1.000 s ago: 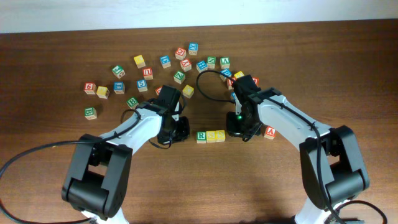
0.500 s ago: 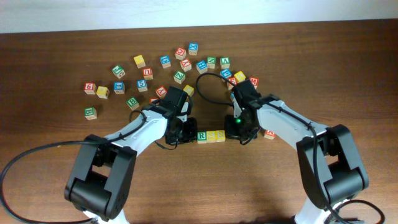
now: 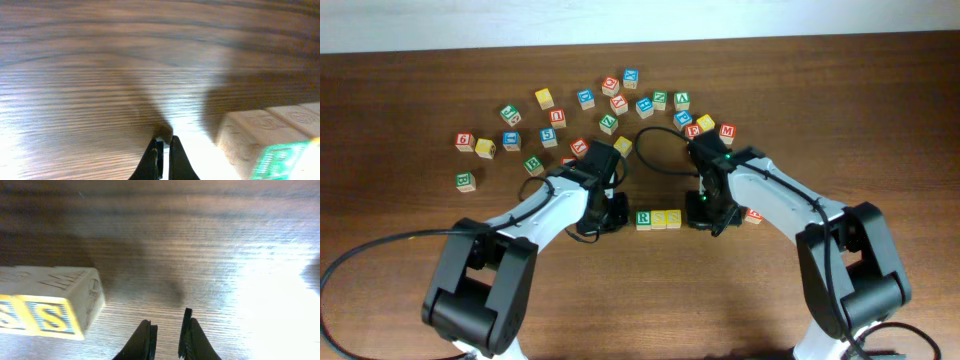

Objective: Spell out RSS
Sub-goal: 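Lift both grippers away from the aligned row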

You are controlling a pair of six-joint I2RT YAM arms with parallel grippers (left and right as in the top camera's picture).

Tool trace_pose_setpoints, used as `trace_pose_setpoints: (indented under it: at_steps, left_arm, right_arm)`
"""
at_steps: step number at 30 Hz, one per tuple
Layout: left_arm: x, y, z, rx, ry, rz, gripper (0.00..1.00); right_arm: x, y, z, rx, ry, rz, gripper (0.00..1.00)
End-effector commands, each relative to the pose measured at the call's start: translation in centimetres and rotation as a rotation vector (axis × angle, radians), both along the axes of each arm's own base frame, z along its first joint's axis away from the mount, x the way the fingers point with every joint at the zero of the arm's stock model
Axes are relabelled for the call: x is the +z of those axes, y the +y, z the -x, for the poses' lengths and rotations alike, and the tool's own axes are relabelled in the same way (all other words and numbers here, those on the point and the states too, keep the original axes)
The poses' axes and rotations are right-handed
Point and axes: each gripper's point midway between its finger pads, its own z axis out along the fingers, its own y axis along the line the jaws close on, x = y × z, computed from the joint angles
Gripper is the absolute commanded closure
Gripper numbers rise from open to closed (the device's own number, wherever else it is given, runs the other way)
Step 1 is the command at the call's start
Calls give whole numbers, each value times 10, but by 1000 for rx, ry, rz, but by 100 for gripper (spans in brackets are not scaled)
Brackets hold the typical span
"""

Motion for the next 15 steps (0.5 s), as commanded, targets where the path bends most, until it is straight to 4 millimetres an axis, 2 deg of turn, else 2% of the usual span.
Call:
trace_pose_setpoints:
  at_steps: [1, 2, 3, 5, 6, 7, 8, 9, 10, 11, 12, 15]
  left_arm:
    - [40, 29, -10, 37, -113, -79, 100]
    - [60, 36, -8, 50, -147, -85, 100]
    - [90, 46, -1, 63, -200, -94, 100]
    - [139, 63, 21, 82, -288, -104, 100]
    - [167, 70, 38, 89, -345, -79, 100]
    - [178, 73, 46, 92, -370, -67, 100]
    - [194, 78, 56, 105, -410, -48, 100]
    - [204, 81, 63, 112, -444, -35, 91]
    - [210, 86, 72, 116, -455, -37, 66]
    - [209, 87, 75, 115, -445, -42, 35]
    - [205, 88, 77, 112, -425, -52, 0]
    - [202, 88, 76, 110, -412, -57, 1]
  right_arm:
    - [50, -3, -12, 4, -102, 23, 88]
    - [71, -6, -6, 3, -128, 13, 84]
    - [98, -11, 6, 3, -160, -1, 80]
    - [148, -27, 37, -1, -238, -11, 70]
    - [177, -35, 62, 3, -306, -41, 54]
    - [188, -38, 74, 4, -336, -57, 41]
    - [201, -42, 95, 3, -380, -85, 27]
    - [207, -44, 108, -1, -416, -112, 1]
    - [208, -47, 126, 6, -450, -141, 2]
    - [205, -49, 133, 3, -459, -151, 2]
    - [199, -55, 144, -7, -463, -156, 2]
    - [194, -59, 151, -6, -442, -144, 2]
